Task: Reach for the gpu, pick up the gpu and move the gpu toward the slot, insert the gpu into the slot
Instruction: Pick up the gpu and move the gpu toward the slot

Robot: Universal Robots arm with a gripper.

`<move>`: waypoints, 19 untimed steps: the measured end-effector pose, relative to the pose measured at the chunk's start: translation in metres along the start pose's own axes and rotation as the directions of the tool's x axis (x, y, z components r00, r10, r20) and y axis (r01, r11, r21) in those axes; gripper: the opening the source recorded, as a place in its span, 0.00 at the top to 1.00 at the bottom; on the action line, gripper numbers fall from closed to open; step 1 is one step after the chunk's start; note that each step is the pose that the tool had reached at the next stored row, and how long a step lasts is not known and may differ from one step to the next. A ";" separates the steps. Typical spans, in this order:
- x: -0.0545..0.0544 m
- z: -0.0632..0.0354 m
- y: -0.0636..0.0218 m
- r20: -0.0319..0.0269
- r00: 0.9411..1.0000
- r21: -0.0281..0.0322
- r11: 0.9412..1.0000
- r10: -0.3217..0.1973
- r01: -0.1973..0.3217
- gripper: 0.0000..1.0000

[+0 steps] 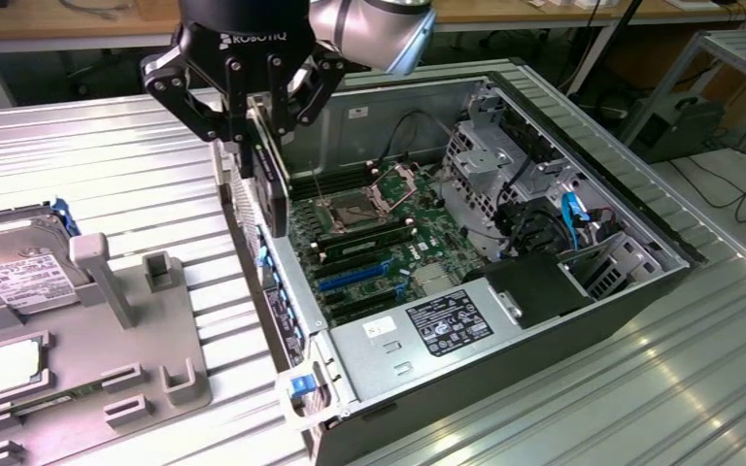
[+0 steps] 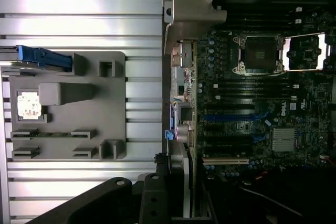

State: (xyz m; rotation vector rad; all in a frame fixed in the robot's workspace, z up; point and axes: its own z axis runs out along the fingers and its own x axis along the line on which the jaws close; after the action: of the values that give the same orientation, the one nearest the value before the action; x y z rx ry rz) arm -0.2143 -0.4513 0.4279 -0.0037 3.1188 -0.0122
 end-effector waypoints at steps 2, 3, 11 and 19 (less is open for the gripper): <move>-0.002 0.0000 0.0000 0.000 1.000 0.000 1.000 0.000 0.000 0.72; -0.003 0.0001 0.0000 0.000 1.000 0.000 1.000 0.000 0.000 0.72; -0.011 0.0003 0.0000 0.000 1.000 0.000 1.000 0.000 0.000 0.72; -0.021 0.0005 0.0000 0.000 1.000 0.000 1.000 0.000 0.000 0.72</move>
State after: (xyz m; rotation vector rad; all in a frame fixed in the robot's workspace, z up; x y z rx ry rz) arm -0.1932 -0.4513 0.4278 -0.0036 3.1188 -0.0122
